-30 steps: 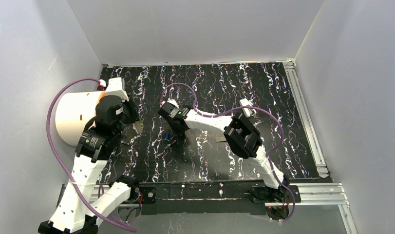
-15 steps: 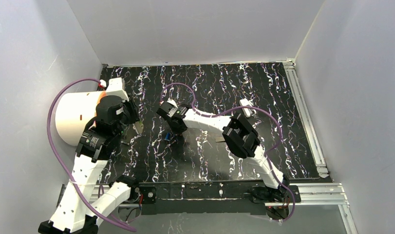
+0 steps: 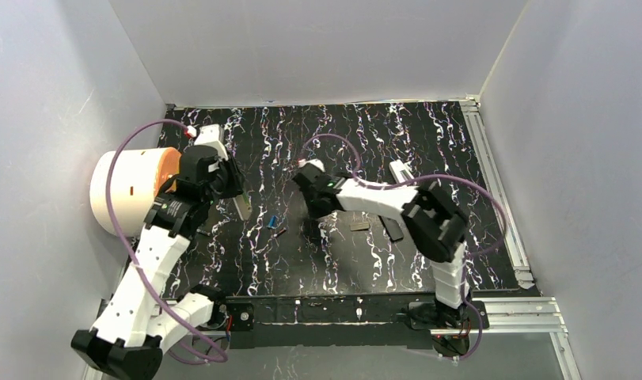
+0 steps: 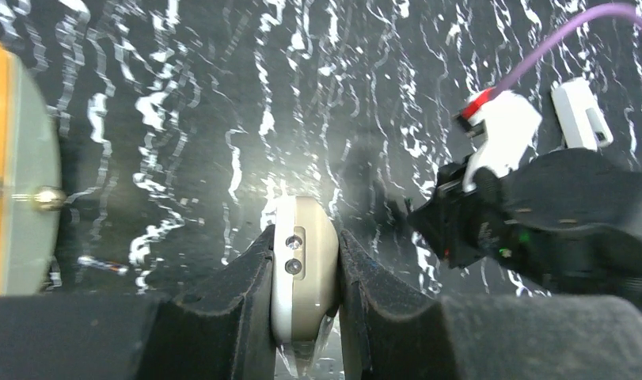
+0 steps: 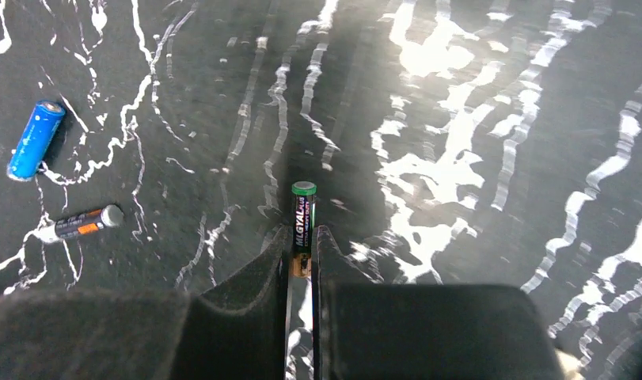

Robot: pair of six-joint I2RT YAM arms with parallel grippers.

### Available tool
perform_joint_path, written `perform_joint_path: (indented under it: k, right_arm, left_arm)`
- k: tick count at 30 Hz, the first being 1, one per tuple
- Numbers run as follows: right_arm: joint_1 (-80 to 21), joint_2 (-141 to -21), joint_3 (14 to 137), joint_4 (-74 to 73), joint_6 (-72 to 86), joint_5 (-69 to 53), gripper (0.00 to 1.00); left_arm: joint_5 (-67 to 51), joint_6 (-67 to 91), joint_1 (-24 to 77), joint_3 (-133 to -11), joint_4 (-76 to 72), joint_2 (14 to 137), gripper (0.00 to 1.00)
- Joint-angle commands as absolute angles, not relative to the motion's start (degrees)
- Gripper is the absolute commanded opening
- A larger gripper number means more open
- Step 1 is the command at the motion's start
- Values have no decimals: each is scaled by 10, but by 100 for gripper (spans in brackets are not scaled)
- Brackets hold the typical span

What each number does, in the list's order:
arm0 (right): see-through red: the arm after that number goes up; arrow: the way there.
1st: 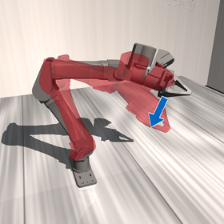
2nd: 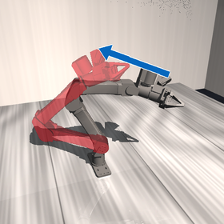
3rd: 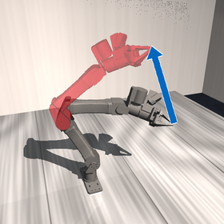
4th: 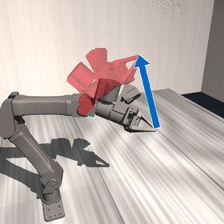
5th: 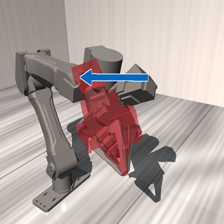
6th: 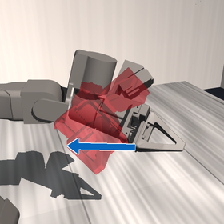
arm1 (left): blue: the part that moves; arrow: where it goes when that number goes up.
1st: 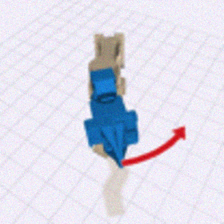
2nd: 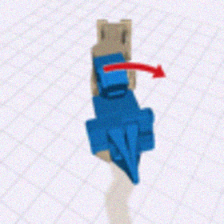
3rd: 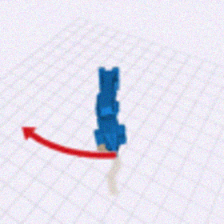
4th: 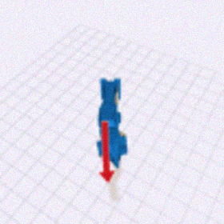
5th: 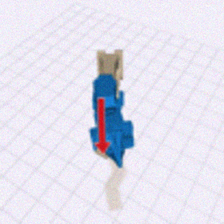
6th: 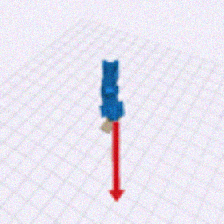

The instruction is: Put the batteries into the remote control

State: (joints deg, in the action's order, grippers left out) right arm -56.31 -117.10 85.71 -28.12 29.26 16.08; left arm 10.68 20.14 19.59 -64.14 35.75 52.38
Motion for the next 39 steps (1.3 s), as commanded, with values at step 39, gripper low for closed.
perform_joint_path:
  k: [39]
  right_arm:
    - [-440,-770,822,-335,309,-84,12]
  left_arm:
    - [-523,780,212,-538,-514,933,0]
